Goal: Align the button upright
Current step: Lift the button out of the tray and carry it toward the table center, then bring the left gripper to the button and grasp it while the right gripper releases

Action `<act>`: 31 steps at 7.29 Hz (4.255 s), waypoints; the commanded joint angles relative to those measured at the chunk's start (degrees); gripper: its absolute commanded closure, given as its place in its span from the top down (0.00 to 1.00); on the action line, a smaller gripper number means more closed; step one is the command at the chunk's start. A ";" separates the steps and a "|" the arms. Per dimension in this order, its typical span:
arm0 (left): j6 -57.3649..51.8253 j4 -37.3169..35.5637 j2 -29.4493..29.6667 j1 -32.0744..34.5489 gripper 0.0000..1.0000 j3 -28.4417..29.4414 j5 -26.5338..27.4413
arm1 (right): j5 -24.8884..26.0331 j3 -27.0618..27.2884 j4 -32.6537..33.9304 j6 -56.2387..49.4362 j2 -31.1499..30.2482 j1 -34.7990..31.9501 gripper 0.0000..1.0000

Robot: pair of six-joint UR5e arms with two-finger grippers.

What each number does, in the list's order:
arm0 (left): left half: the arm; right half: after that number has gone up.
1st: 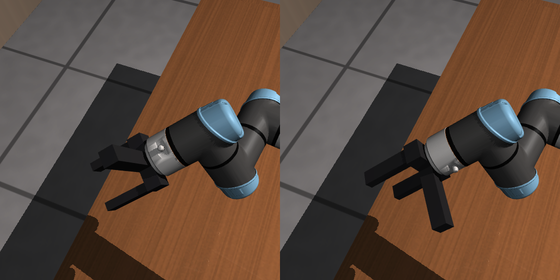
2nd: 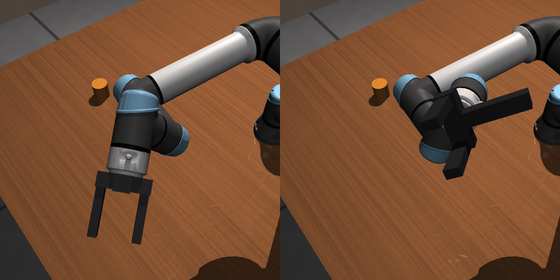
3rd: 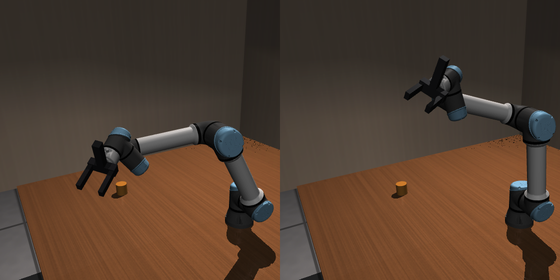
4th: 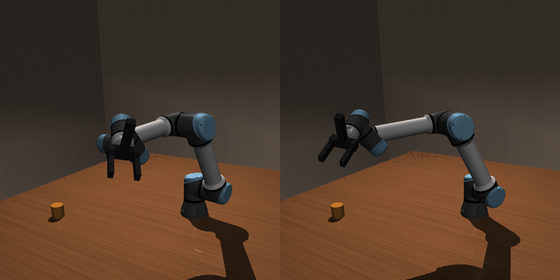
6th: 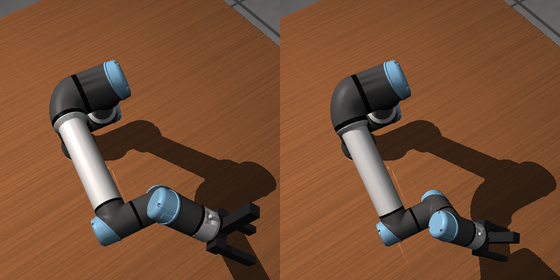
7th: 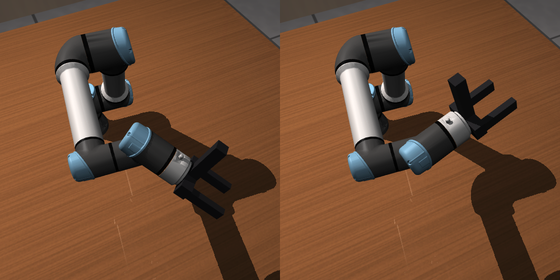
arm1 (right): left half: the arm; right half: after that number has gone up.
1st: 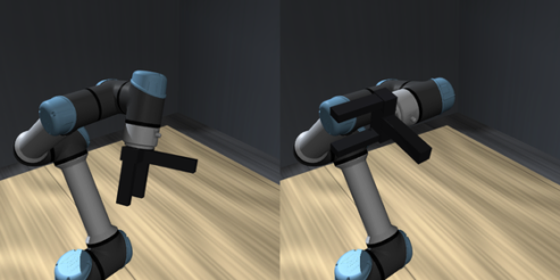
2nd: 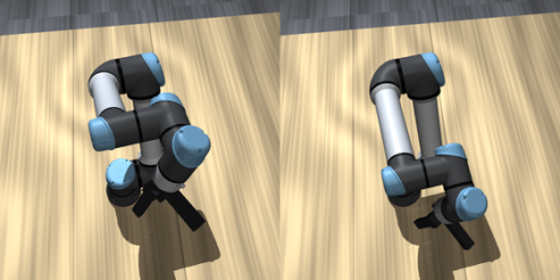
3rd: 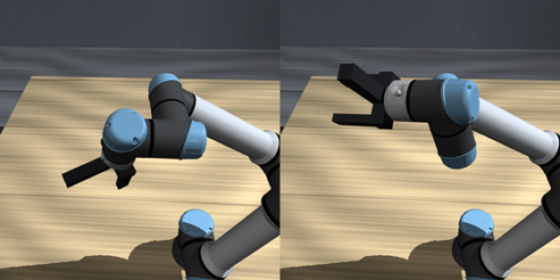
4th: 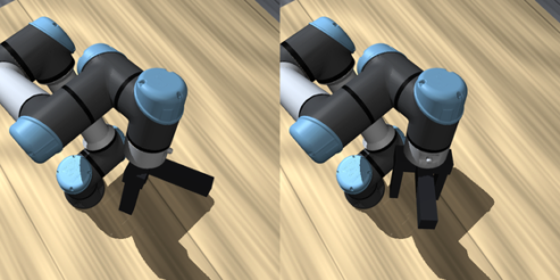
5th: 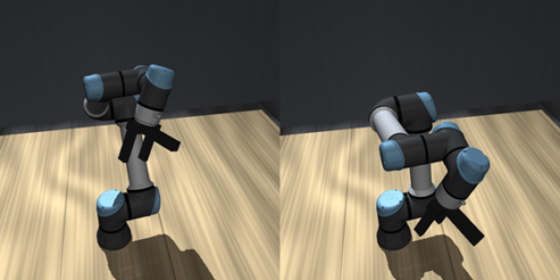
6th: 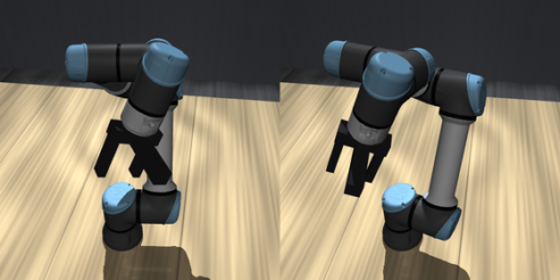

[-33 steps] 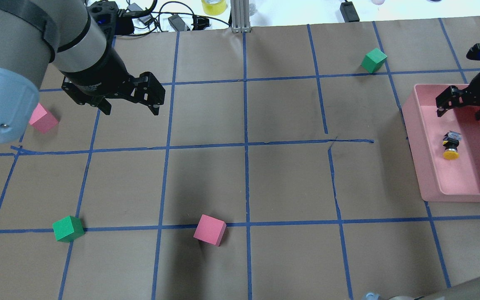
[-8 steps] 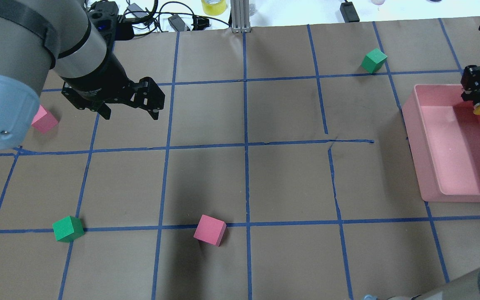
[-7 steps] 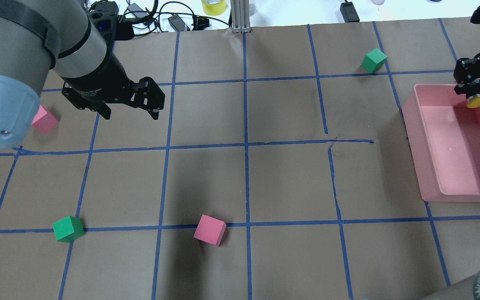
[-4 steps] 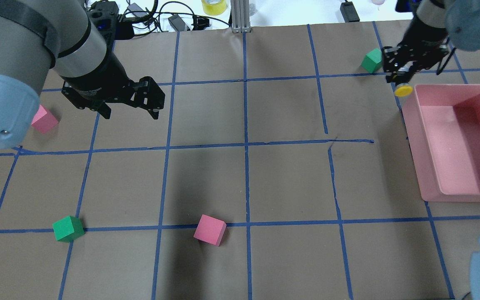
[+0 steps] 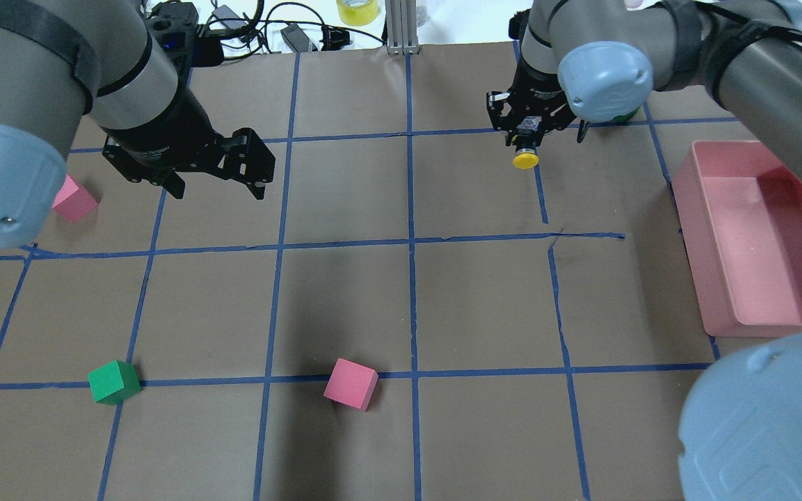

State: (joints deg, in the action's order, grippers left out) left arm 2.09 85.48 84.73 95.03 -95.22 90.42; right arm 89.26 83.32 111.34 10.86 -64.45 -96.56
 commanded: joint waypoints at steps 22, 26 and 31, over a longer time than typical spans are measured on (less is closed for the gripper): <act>9.34 -68.30 19.74 8.32 1.00 -23.70 0.37 | -0.59 3.60 -13.88 20.45 -15.70 -0.56 1.00; 8.73 -87.63 32.75 11.66 1.00 -23.18 0.81 | -1.45 5.78 -9.49 17.11 -15.90 -1.25 1.00; 5.30 -96.12 42.17 13.16 1.00 -18.70 0.11 | -1.73 5.79 -8.32 1.53 -17.37 2.34 1.00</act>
State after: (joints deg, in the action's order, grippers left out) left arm 8.10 -10.08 124.98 107.85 -115.57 90.76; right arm 87.60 88.88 104.04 13.60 -80.79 -95.31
